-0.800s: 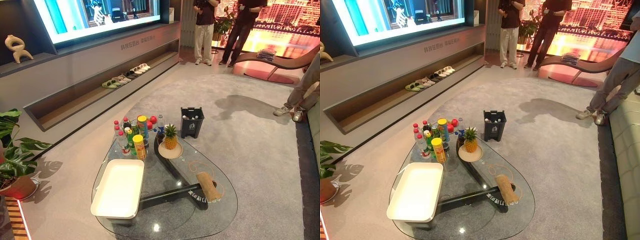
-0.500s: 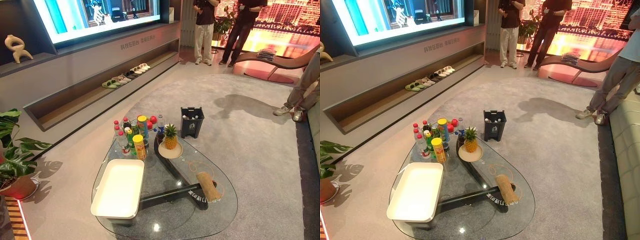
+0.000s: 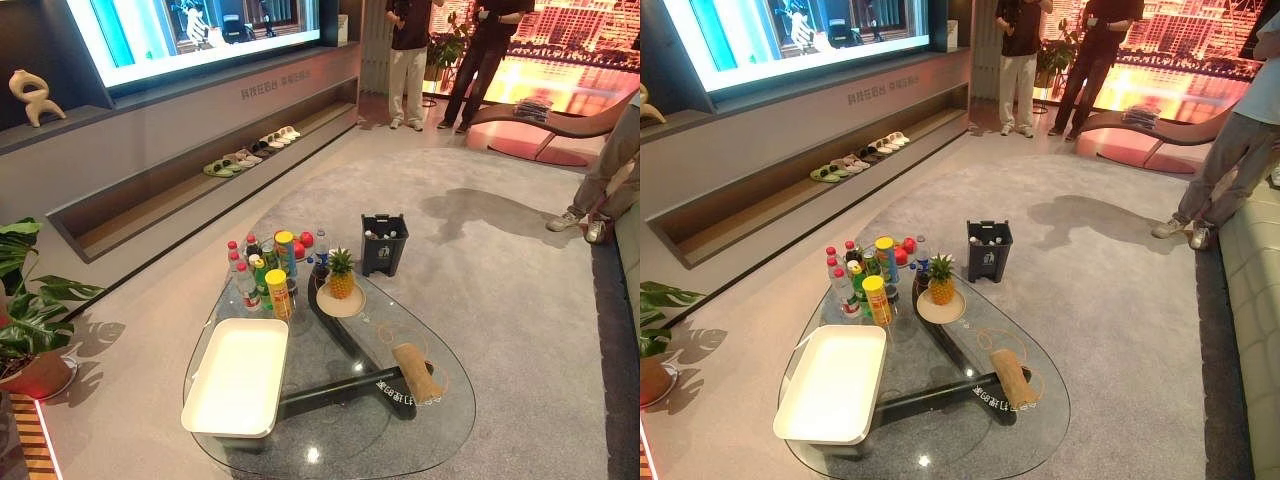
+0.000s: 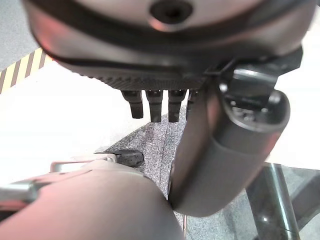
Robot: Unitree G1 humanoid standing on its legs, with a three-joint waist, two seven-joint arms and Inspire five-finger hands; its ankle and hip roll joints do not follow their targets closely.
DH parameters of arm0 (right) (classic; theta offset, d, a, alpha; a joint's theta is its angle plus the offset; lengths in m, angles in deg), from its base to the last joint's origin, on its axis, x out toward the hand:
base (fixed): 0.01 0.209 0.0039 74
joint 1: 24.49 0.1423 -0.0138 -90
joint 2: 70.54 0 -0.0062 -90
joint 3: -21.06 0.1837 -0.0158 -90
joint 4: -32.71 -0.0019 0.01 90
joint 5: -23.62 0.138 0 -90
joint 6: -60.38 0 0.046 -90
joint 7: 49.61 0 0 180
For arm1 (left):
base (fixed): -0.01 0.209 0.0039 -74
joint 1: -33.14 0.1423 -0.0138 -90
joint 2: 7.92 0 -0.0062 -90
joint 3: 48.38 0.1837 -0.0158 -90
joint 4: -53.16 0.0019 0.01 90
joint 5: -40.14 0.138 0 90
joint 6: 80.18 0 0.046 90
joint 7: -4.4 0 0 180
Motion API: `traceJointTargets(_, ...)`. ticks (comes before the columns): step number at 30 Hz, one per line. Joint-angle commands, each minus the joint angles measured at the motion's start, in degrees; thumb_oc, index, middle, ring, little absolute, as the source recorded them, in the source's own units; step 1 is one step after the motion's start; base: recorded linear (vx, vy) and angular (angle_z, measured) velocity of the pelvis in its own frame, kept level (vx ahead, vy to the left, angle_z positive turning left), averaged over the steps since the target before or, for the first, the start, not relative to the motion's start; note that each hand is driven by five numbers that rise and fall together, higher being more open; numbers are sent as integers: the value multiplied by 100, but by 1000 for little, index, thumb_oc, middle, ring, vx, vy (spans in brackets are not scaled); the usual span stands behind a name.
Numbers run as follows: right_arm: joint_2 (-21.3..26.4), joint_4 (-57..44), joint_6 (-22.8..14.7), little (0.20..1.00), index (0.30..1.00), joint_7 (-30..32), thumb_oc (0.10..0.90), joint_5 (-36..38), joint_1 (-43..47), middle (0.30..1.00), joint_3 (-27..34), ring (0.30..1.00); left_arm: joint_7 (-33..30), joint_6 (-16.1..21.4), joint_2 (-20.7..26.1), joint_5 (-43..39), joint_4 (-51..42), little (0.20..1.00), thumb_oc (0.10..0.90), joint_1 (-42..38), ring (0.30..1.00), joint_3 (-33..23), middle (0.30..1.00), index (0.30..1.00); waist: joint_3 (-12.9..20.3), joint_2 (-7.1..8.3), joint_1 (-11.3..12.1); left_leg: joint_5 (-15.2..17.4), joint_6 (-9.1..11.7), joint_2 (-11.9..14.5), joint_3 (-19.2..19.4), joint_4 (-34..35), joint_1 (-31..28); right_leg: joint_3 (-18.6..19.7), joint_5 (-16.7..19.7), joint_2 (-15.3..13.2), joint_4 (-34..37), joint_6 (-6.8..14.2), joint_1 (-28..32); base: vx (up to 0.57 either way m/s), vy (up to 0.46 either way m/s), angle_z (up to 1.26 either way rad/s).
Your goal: Wipe the table with a cloth and put it in the basket.
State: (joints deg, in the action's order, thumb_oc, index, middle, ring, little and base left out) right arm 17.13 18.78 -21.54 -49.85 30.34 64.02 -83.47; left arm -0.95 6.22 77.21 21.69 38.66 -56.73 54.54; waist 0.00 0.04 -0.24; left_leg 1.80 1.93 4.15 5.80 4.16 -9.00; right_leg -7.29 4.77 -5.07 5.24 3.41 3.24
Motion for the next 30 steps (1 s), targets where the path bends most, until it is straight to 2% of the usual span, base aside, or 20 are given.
traceJointTargets(1,-407,258,-247,900,900,-70,800,-25,440,900,-126,900,30,-3,-420,-6,343,900,800,-376,900,112,900,900,-126,68,-63,-209,-105,-189,-254,84,310,218,-175,10,-24,51,220,0,0,0)
traceJointTargets(7,-377,133,-433,900,900,9,800,29,463,900,-223,900,20,-15,-377,36,314,900,800,-393,900,126,900,900,-151,84,-49,-210,-108,-193,-248,84,313,192,-166,4,-24,58,213,0,0,0)
traceJointTargets(13,-316,-219,-932,900,900,412,800,252,516,900,-199,900,-13,-106,-324,68,222,900,800,-405,900,161,900,900,-206,91,-68,-226,-110,-188,-197,84,302,173,-158,7,-46,67,197,0,0,0)
traceJointTargets(19,-207,-825,-1128,900,900,865,800,271,547,900,-268,900,-51,-240,-236,3,49,900,800,-439,900,238,900,900,-358,93,-116,-239,-148,-180,-111,13,358,183,-170,24,-143,46,101,6,2,-9)
traceJointTargets(26,-84,-1665,-1355,900,900,1605,800,315,587,900,-385,900,-144,-319,-182,-85,-174,900,800,-526,900,383,900,900,-615,83,-148,-239,-197,-214,-96,-179,653,227,-175,46,-311,20,-184,-12,-2,-2)
traceJointTargets(30,78,-2479,-1432,900,900,2201,800,343,797,900,-503,900,-311,-282,-163,-261,-384,900,800,-722,900,544,900,900,-989,83,-180,-281,-235,-262,-105,-304,1032,288,-124,73,-425,2,-559,-135,-20,-1)
